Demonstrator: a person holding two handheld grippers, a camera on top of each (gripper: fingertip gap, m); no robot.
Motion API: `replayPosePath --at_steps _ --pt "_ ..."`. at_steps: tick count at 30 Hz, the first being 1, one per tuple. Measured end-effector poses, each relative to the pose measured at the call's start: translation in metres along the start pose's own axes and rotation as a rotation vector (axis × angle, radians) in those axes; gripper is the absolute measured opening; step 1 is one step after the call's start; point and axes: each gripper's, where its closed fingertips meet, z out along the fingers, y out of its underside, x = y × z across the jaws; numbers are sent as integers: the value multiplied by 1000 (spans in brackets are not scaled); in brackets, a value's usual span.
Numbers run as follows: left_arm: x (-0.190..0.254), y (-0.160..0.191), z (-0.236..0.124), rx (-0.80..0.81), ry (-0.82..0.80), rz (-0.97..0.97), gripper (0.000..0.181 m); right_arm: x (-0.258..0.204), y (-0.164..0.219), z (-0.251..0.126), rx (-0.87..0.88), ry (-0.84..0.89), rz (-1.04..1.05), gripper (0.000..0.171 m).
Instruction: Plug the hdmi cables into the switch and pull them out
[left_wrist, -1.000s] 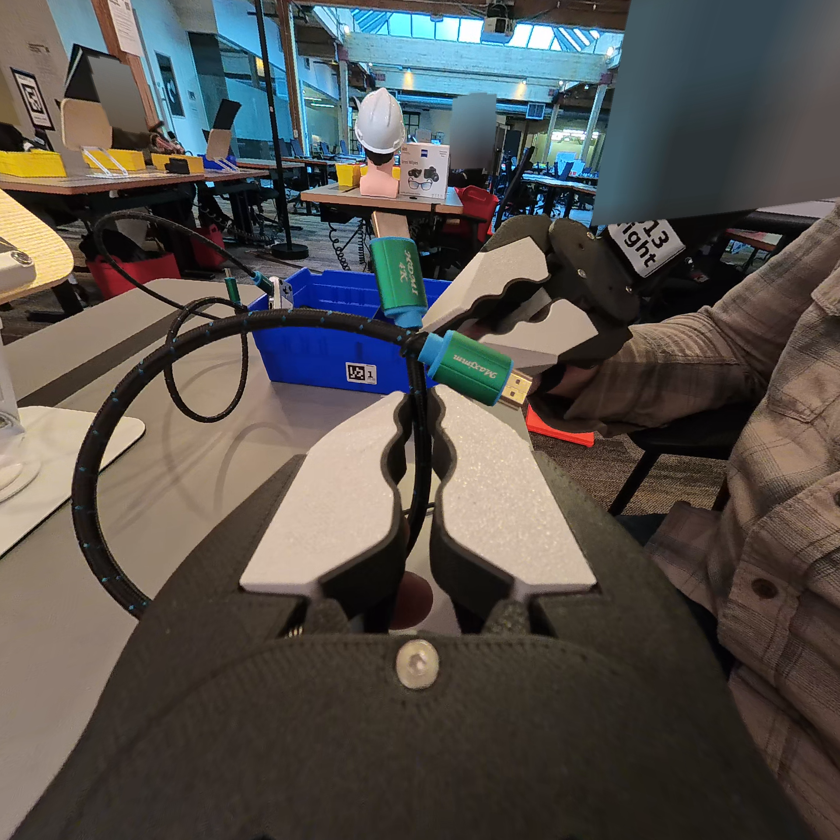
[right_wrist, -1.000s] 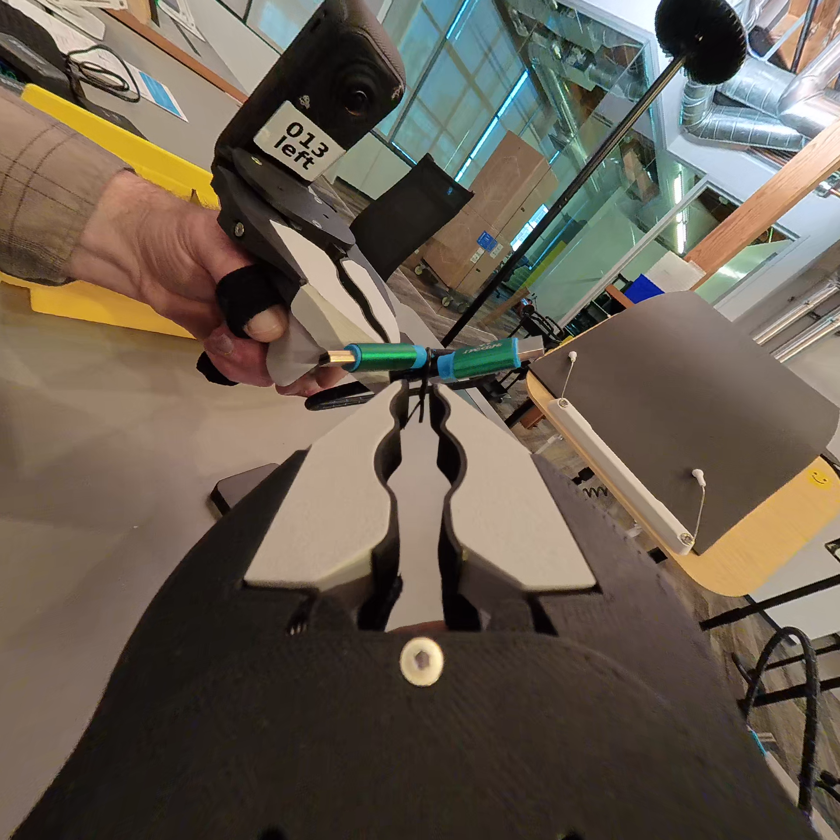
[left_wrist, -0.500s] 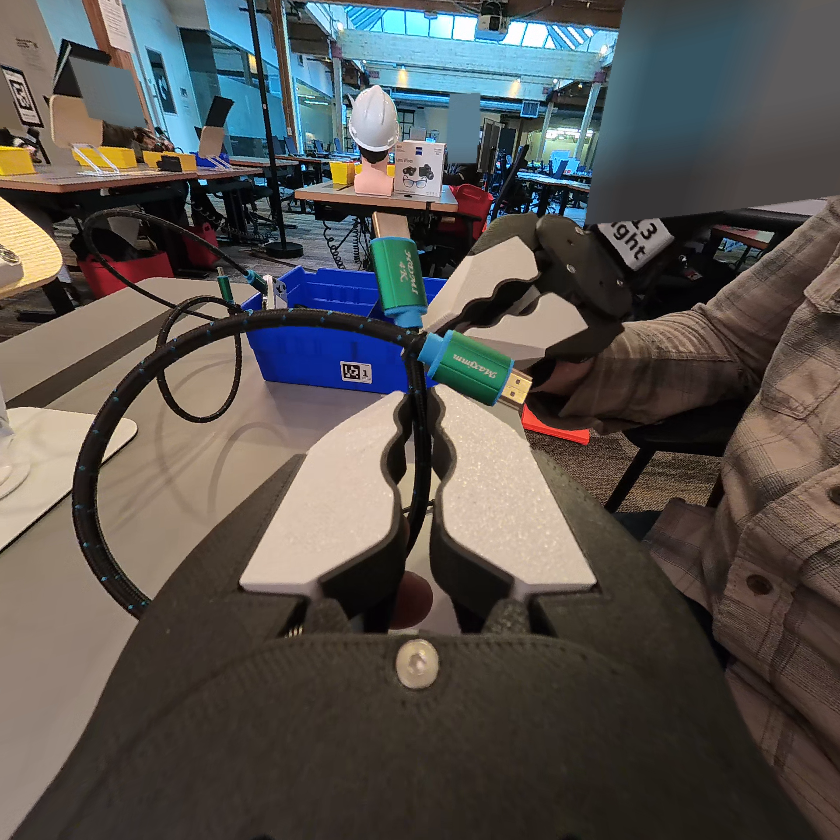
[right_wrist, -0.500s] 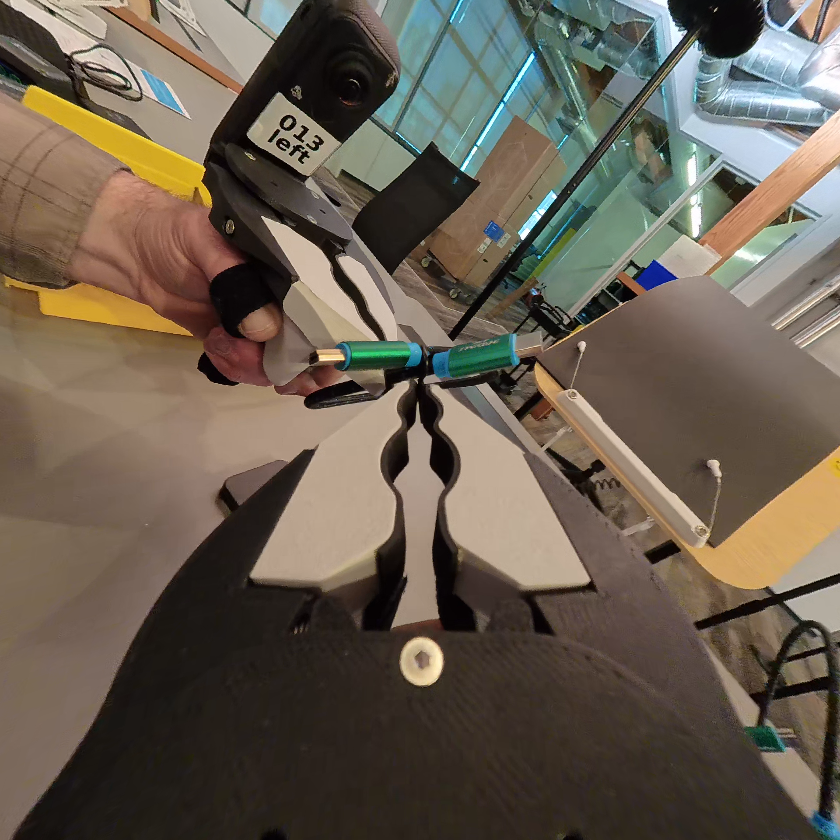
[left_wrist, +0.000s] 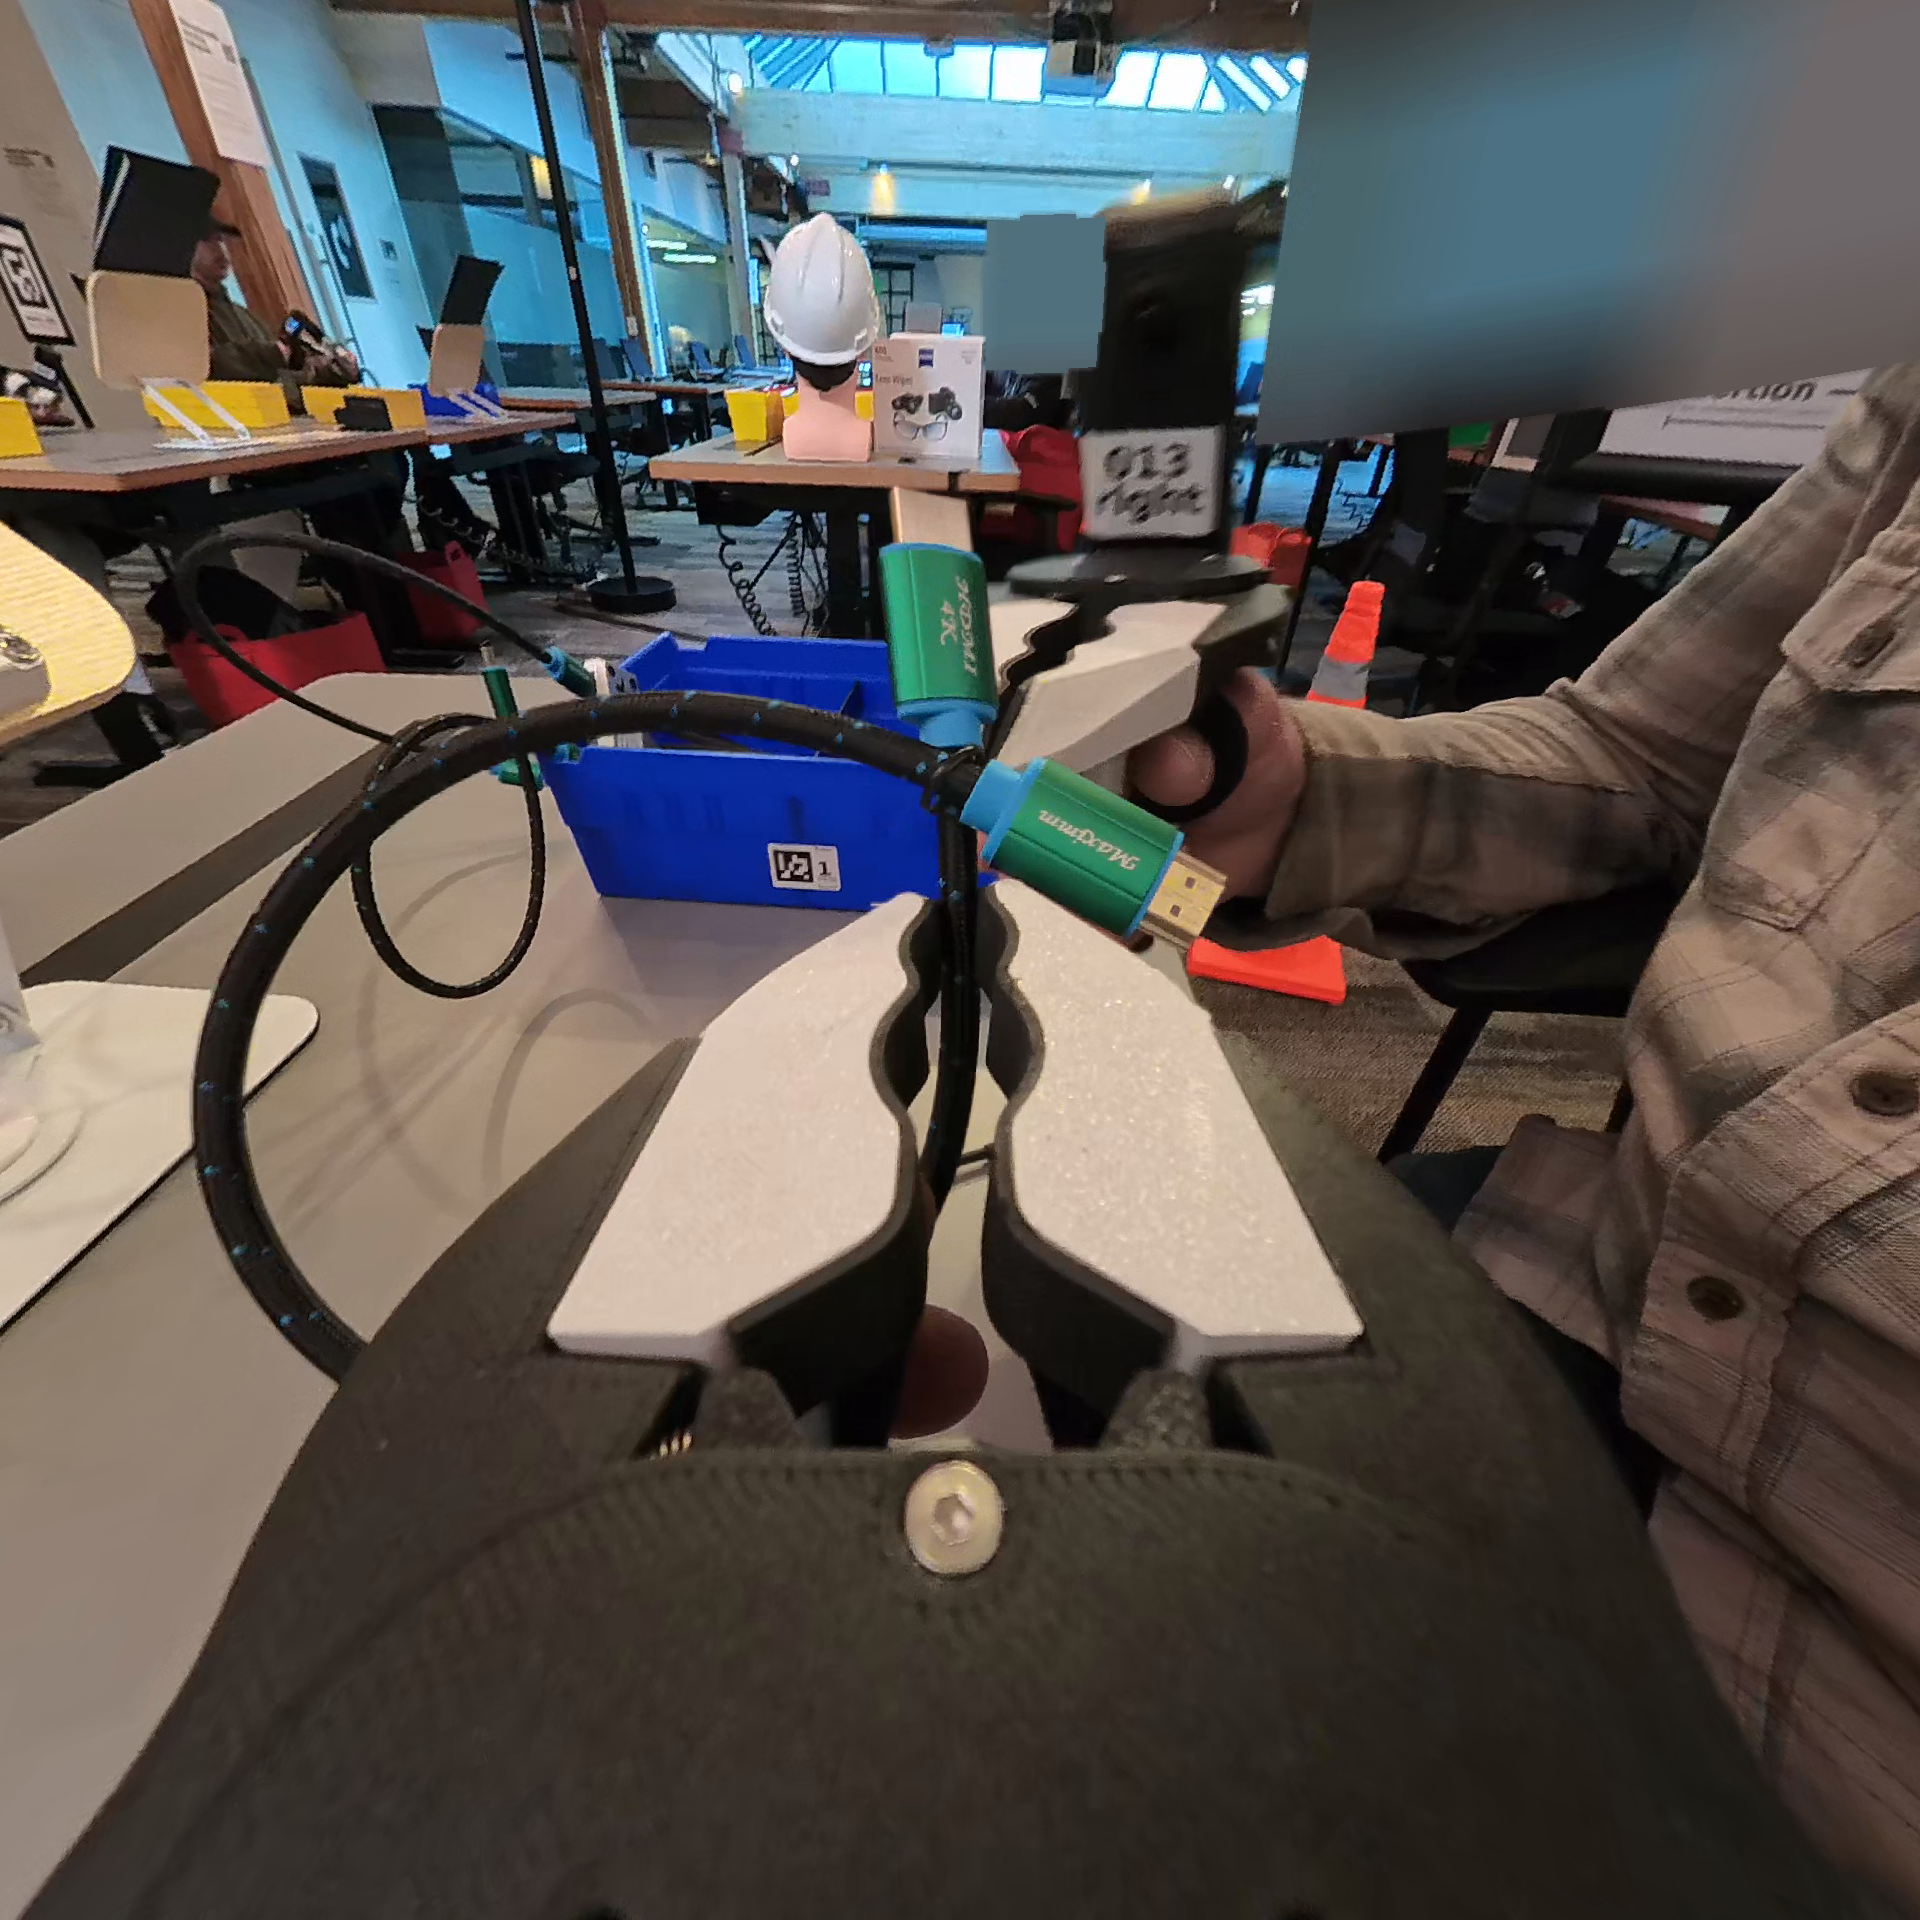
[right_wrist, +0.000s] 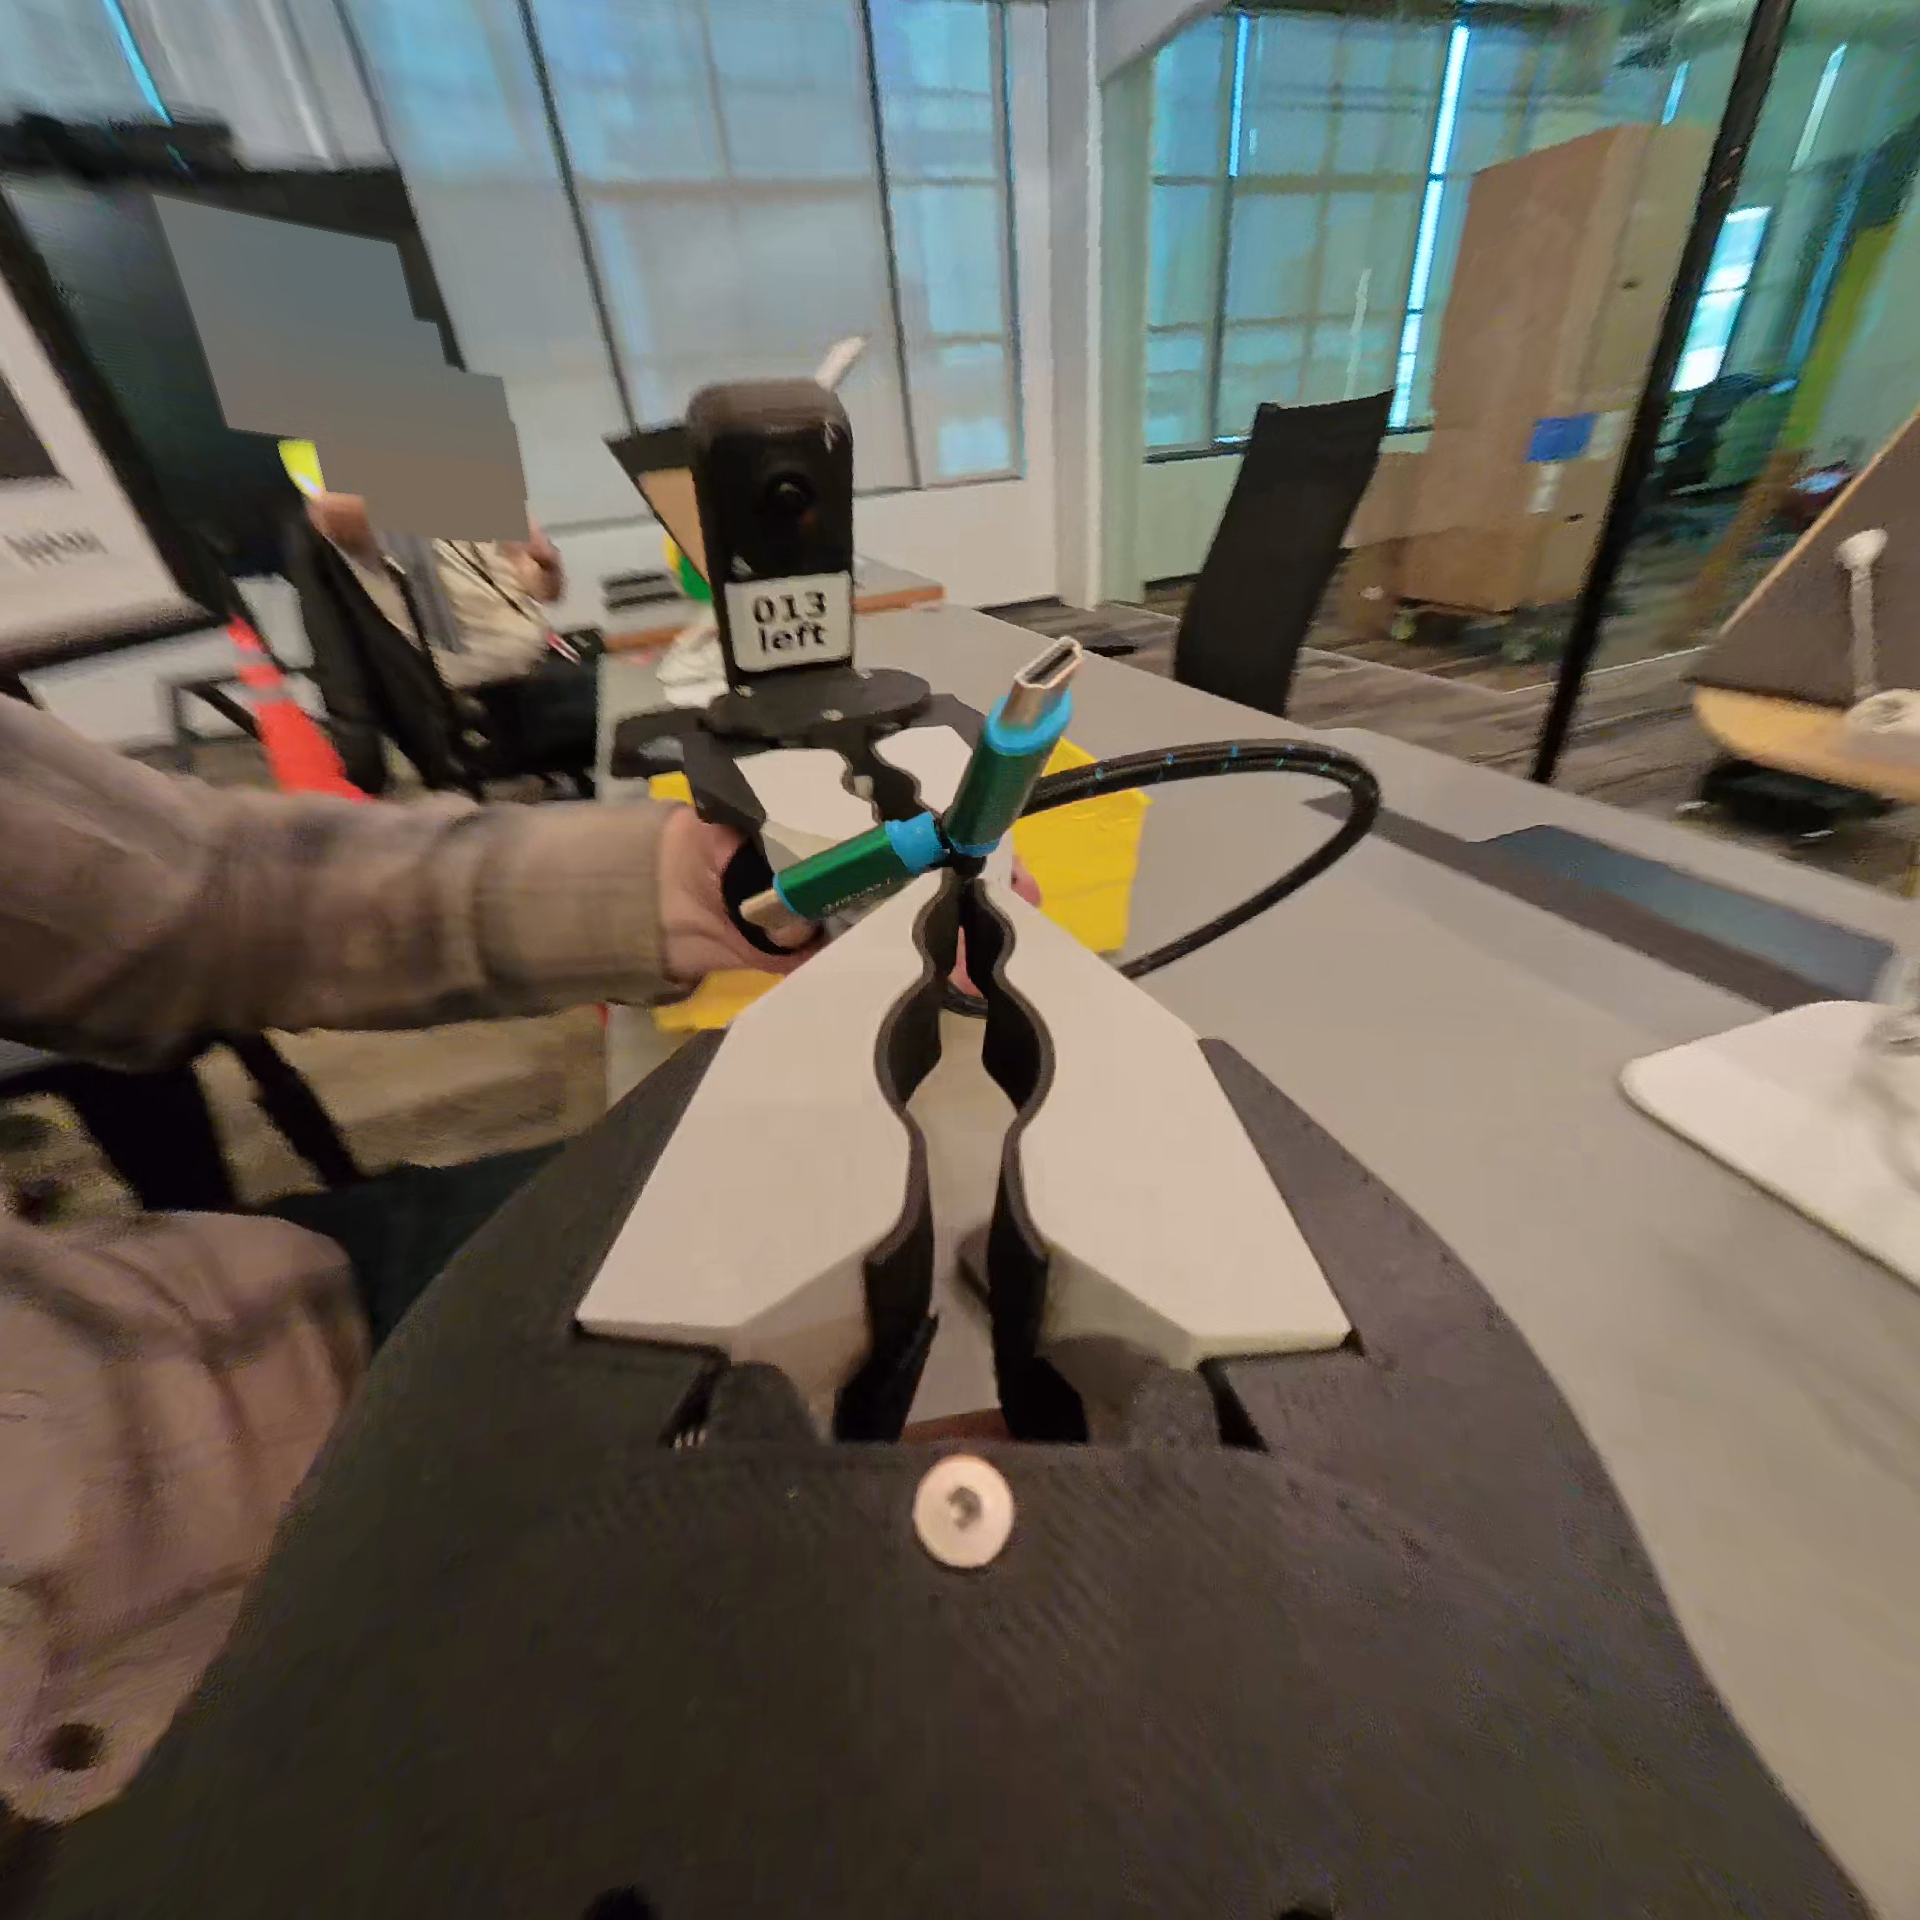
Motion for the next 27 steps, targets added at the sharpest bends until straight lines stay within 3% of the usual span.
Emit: replayPosePath --at_steps 6,8,12,17,27 --pt "5 -4 -1 20 30 7 5 -19 -14 -4 155 -320 447 0" --pt "-2 0 -1 12 -12 -8 6 -37 -17 -4 159 -441 488 0" --pt "-6 -5 -9 75 -1 -60 6 -33 -13 2 134 -343 373 0" --pt "-8 -6 -9 64 -12 -54 6 -13 -5 -1 35 -92 40 0" --pt "-9 -4 -8 56 -18 -64 6 1 -8 -1 -51 229 -476 7"
